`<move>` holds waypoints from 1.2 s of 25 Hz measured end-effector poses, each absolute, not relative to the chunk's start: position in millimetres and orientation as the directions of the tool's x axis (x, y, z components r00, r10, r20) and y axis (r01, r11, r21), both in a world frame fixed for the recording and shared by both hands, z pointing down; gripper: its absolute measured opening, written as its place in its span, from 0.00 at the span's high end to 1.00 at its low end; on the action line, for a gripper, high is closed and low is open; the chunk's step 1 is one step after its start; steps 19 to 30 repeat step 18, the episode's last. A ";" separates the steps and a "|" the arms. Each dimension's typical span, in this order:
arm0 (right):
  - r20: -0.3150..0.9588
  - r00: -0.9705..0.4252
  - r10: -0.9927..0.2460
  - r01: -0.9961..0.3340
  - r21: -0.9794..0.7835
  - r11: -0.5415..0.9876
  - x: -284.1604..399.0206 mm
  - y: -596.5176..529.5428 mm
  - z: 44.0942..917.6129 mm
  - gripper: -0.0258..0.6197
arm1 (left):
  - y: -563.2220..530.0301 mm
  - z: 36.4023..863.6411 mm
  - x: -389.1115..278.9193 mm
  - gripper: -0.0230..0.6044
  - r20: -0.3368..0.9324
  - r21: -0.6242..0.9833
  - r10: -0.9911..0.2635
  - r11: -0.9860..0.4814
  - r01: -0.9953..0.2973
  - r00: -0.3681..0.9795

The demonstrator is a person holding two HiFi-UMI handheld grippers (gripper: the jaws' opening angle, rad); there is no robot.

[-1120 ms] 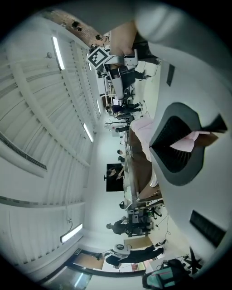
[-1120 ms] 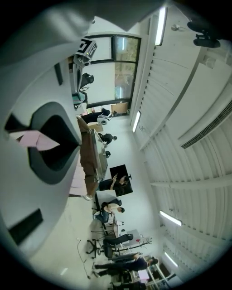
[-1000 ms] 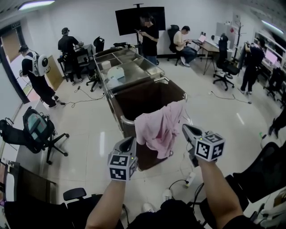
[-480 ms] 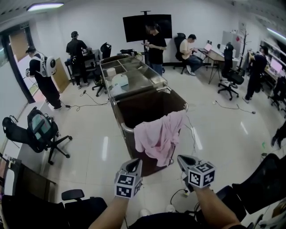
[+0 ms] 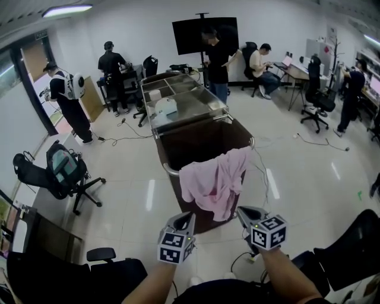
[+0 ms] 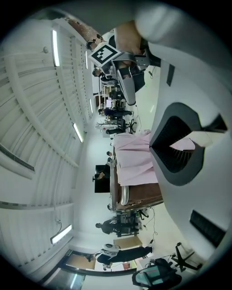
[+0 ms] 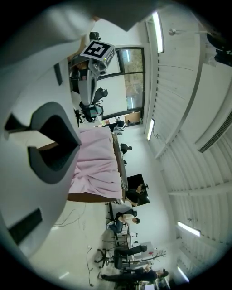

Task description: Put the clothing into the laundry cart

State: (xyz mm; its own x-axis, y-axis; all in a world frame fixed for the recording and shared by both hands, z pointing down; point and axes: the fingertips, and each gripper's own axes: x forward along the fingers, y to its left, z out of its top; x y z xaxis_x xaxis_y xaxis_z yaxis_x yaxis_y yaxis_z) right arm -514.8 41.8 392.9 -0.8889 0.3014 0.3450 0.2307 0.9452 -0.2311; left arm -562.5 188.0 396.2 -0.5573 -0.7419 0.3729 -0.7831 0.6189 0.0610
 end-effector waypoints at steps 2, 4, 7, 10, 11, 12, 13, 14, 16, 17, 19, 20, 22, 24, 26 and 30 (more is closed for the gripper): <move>0.346 -0.886 0.308 0.237 -0.233 0.943 -517.5 41.2 393.7 0.96 | 186.6 393.3 -566.4 0.97 0.368 0.042 -0.734 0.626 -0.779 -0.570; 0.351 -0.882 0.314 0.241 -0.236 0.941 -518.2 41.1 395.9 0.96 | 185.8 393.3 -568.3 0.97 0.370 0.036 -0.727 0.633 -0.773 -0.578; 0.353 -0.880 0.317 0.242 -0.242 0.940 -517.9 40.6 398.2 0.96 | 183.6 395.0 -567.9 0.97 0.372 0.039 -0.725 0.636 -0.771 -0.579; 0.354 -0.881 0.315 0.237 -0.248 0.940 -517.3 38.2 398.3 0.96 | 182.0 395.6 -566.9 0.97 0.372 0.041 -0.726 0.635 -0.772 -0.578; 0.354 -0.881 0.315 0.237 -0.248 0.939 -517.3 37.7 397.9 0.96 | 181.7 395.7 -567.0 0.97 0.371 0.041 -0.727 0.635 -0.772 -0.578; 0.354 -0.881 0.315 0.237 -0.248 0.939 -517.4 37.3 397.3 0.96 | 181.7 395.6 -567.3 0.97 0.369 0.041 -0.727 0.635 -0.771 -0.579; 0.353 -0.881 0.316 0.238 -0.247 0.939 -517.6 37.0 396.5 0.96 | 181.8 395.2 -567.7 0.97 0.366 0.042 -0.727 0.637 -0.770 -0.581; 0.353 -0.881 0.316 0.239 -0.246 0.939 -517.8 36.8 395.8 0.96 | 182.1 394.6 -568.0 0.97 0.364 0.043 -0.727 0.638 -0.769 -0.583; 0.352 -0.880 0.317 0.241 -0.244 0.939 -517.6 36.9 394.5 0.96 | 183.0 393.6 -567.7 0.97 0.364 0.045 -0.724 0.642 -0.766 -0.586; 0.353 -0.880 0.318 0.241 -0.244 0.939 -517.3 37.0 394.1 0.96 | 183.3 393.3 -567.2 0.97 0.366 0.045 -0.723 0.643 -0.765 -0.586; 0.353 -0.880 0.318 0.242 -0.244 0.939 -516.9 37.2 393.6 0.96 | 183.7 393.0 -566.7 0.97 0.367 0.045 -0.722 0.644 -0.764 -0.587; 0.353 -0.880 0.318 0.242 -0.244 0.939 -516.9 37.2 393.6 0.96 | 183.7 393.0 -566.7 0.97 0.367 0.045 -0.722 0.644 -0.764 -0.587; 0.353 -0.880 0.318 0.242 -0.244 0.939 -516.9 37.2 393.6 0.96 | 183.7 393.0 -566.7 0.97 0.367 0.045 -0.722 0.644 -0.764 -0.587; 0.353 -0.880 0.318 0.242 -0.244 0.939 -516.9 37.2 393.6 0.96 | 183.7 393.0 -566.7 0.97 0.367 0.045 -0.722 0.644 -0.764 -0.587; 0.353 -0.880 0.318 0.242 -0.244 0.939 -516.9 37.2 393.6 0.96 | 183.7 393.0 -566.7 0.97 0.367 0.045 -0.722 0.644 -0.764 -0.587; 0.353 -0.880 0.318 0.242 -0.244 0.939 -516.9 37.2 393.6 0.96 | 183.7 393.0 -566.7 0.97 0.367 0.045 -0.722 0.644 -0.764 -0.587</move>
